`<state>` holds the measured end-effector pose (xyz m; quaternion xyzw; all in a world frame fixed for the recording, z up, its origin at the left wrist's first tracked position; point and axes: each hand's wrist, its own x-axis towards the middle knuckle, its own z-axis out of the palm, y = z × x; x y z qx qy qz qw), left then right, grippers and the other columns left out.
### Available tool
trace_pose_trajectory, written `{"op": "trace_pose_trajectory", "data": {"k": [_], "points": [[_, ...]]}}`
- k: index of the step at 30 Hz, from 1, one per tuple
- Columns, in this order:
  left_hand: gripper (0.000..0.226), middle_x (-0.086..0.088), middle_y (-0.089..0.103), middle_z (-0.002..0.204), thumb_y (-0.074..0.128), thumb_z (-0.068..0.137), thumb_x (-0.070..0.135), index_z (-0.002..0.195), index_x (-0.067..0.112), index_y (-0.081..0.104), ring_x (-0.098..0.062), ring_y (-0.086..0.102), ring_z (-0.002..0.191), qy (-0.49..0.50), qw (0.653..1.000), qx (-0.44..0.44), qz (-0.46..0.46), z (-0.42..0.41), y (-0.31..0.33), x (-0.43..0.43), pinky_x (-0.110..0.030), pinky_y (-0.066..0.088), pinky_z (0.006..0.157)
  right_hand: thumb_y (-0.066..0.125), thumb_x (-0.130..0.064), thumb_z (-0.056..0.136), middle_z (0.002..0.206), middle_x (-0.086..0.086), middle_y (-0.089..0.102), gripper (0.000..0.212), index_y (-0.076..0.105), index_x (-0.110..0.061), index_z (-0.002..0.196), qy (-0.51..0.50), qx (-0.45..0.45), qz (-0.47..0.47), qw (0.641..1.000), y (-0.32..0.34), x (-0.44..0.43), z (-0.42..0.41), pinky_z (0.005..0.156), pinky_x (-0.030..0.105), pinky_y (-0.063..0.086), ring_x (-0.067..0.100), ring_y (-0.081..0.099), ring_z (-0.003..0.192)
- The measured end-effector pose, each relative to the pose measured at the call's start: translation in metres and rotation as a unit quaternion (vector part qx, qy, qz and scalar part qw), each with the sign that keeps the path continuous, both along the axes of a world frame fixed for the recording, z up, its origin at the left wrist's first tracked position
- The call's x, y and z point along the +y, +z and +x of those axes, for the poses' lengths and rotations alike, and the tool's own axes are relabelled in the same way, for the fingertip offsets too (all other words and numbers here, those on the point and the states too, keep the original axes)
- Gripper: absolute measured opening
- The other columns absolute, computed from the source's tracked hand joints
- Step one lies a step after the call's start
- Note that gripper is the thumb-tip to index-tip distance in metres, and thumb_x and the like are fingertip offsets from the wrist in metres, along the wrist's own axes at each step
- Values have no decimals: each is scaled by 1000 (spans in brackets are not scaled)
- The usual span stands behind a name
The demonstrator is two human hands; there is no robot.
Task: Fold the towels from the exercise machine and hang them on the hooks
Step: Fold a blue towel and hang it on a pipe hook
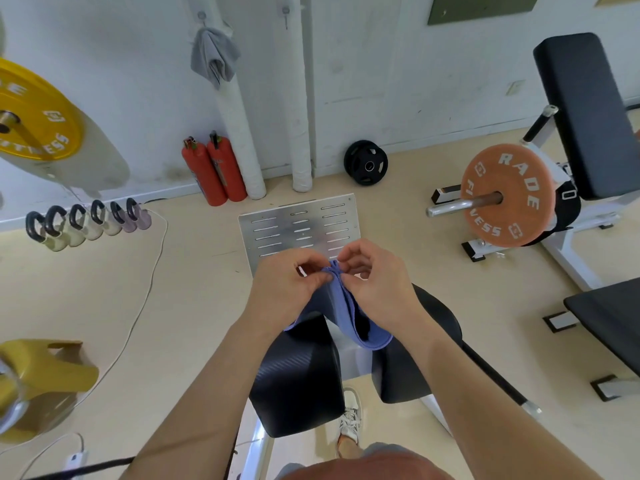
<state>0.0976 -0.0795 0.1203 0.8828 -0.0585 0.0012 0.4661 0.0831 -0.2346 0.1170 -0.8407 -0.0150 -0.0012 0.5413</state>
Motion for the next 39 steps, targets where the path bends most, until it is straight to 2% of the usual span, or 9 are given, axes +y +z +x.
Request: {"op": "trace_pose_trajectory", "data": {"k": [5,10,13,17,22,27,31,35,39], "points": [[43,13,67,81,75,76,10,107,39,67,-2,59,76,-38,999,39,2,4,8,1,-15,48,77,64,-2,82,83,-5,65,29,49,-25,87,51,-47,-60,996,11,-4,1,73,16,50,9,64,80],[26,17,65,76,71,78,5,78,31,68,5,57,69,-10,1000,17,-1,8,17,3,-6,42,65,60,2,80,84,-2,62,21,56,-18,84,80,-85,-110,987,14,-11,5,70,17,43,14,59,80],[28,16,65,74,71,77,3,76,31,68,5,55,65,33,999,-6,-38,11,20,11,-7,43,63,53,4,79,93,0,59,24,67,-16,82,105,-85,-224,965,8,-30,7,77,31,46,19,56,85],[23,18,64,76,70,79,4,80,27,69,7,56,67,44,999,-12,-22,15,20,17,-3,41,64,46,-16,89,106,-1,59,30,73,-23,99,155,-30,-388,908,3,-49,9,85,38,46,21,55,98],[23,16,61,76,72,77,6,76,28,69,-6,53,67,71,997,-21,-2,28,11,22,-15,40,65,53,-59,83,98,-10,64,40,71,-27,100,182,43,-395,899,22,-68,16,82,34,48,13,57,93],[17,4,58,62,79,71,8,74,24,73,-12,47,57,135,982,82,-107,50,-11,2,-26,42,59,67,-42,76,85,14,67,38,67,-4,77,151,39,-442,884,28,-82,61,69,41,50,27,59,79],[17,1,63,68,73,76,-1,76,16,69,-11,55,63,192,939,145,-244,76,-20,-27,-12,44,53,69,-32,72,66,16,52,34,62,2,72,151,72,-453,876,29,-90,109,54,32,33,22,42,63],[20,0,64,70,70,80,0,77,19,66,-14,58,65,212,932,128,-263,117,-13,-50,-13,43,50,63,-32,80,87,14,67,28,70,-6,88,120,27,-479,869,31,-108,158,71,38,51,30,61,85],[25,-1,66,74,68,79,-6,77,19,66,-11,60,66,179,939,74,-284,150,6,-64,-14,50,57,55,-28,91,99,5,64,23,70,-11,94,80,-108,-505,853,37,-130,180,79,36,44,26,53,104]]}}
